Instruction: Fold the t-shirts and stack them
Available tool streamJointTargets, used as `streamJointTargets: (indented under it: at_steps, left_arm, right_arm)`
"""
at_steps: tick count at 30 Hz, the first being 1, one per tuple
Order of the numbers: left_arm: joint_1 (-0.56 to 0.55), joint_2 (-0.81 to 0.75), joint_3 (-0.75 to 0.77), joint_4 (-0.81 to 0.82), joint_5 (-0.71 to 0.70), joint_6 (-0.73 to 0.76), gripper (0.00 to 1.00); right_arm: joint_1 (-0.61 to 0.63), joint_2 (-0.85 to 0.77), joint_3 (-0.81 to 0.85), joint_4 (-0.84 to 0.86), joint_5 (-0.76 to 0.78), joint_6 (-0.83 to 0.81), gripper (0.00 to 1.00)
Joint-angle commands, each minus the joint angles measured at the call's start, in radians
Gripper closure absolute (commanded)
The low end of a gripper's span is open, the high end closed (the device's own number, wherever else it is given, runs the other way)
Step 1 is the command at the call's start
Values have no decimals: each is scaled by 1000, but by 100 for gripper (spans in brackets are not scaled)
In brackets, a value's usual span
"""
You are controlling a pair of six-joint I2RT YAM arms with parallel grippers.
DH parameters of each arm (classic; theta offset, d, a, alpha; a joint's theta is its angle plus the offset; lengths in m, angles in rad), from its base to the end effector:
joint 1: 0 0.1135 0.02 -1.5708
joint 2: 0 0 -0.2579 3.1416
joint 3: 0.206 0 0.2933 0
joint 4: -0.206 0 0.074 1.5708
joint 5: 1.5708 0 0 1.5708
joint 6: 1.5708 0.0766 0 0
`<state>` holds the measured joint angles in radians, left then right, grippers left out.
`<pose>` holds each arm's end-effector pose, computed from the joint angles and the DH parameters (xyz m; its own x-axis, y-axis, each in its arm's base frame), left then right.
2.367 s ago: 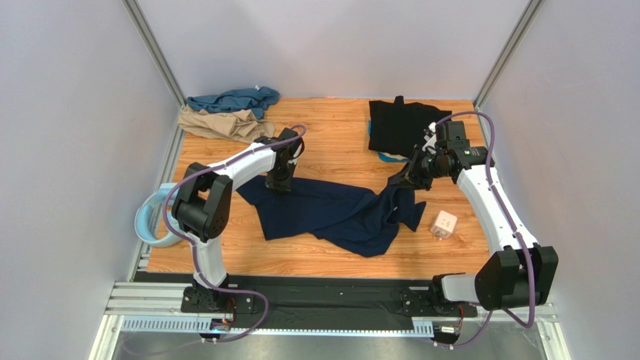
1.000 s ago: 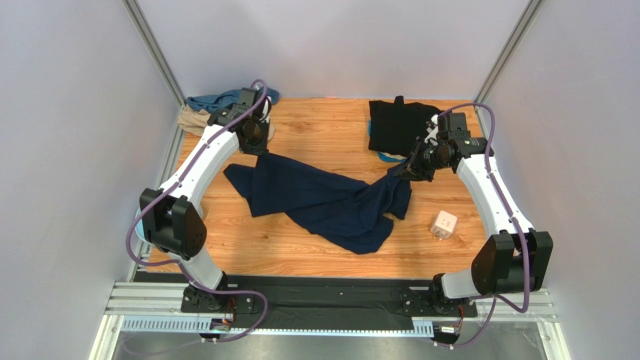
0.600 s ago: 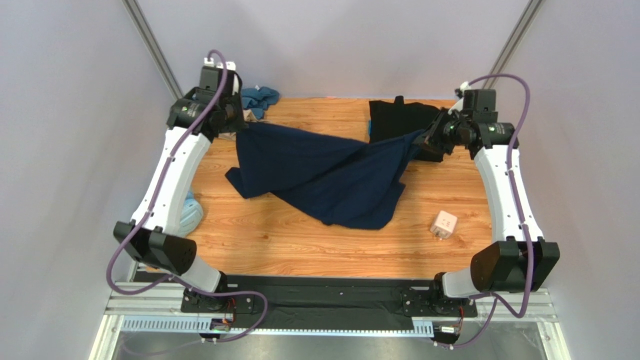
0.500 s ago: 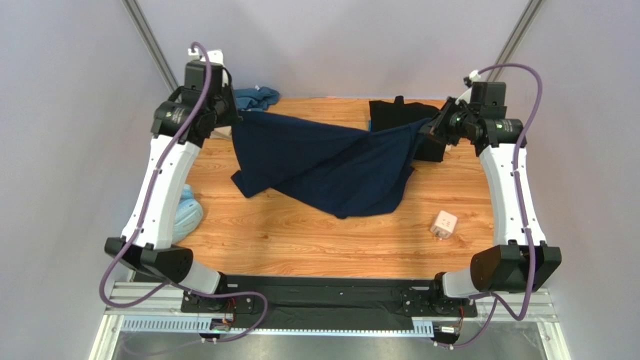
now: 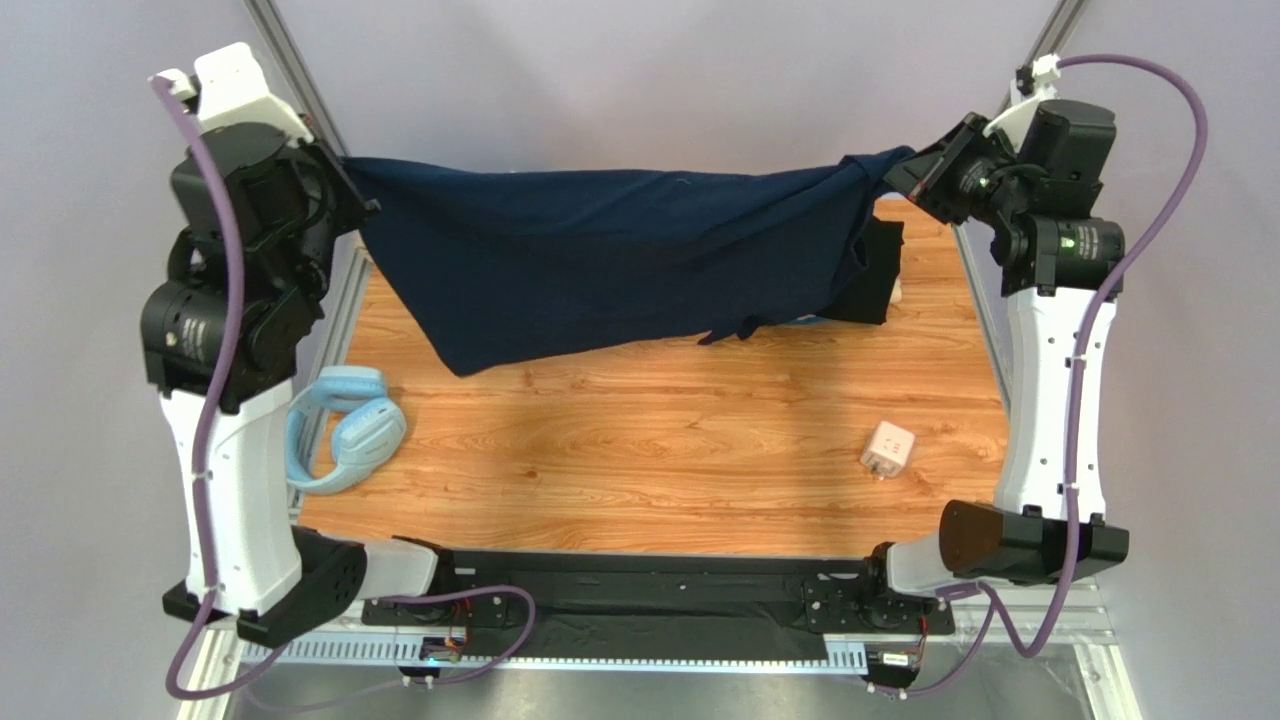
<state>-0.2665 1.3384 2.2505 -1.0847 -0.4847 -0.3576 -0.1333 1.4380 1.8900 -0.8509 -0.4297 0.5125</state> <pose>0.2299 -0.0258 0.6039 -0.0818 -0.2987 -0.9508 -0.2545 0.9287 -0.2699 0.3514 -0.0149 0.4927 -0.4628 0.5118 -0.7238 -0.0375 0.8044 0.5929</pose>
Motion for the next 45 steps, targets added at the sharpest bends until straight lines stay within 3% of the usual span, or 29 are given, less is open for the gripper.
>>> streamJointTargets:
  at_steps: [1, 10, 17, 24, 30, 39, 43, 45]
  left_arm:
    - [4, -71, 34, 6, -104, 39, 100]
    - [-7, -226, 6, 39, -187, 88, 100]
    - [-114, -222, 1, 86, -321, 178, 100]
    - [-132, -179, -121, 135, -347, 197, 100]
    - [-122, -12, -192, 126, -292, 99, 100]
    - [-79, 131, 0, 101, -190, 57, 100]
    - [-79, 101, 8, 101, -213, 104, 100]
    - [-79, 73, 0, 98, -232, 112, 100]
  right_arm:
    - [-11, -86, 93, 69, 5, 11, 100]
    - [-22, -241, 72, 26, 118, -12, 100]
    - [-23, -294, 55, 30, 212, 14, 100]
    - [-32, -249, -95, 75, 146, 84, 100]
    - [-32, -81, -82, 136, 26, 145, 100]
    - [-26, 137, 228, 171, -118, 211, 100]
    - [-25, 46, 120, 220, -175, 253, 100]
    - [-19, -10, -21, 222, -181, 245, 100]
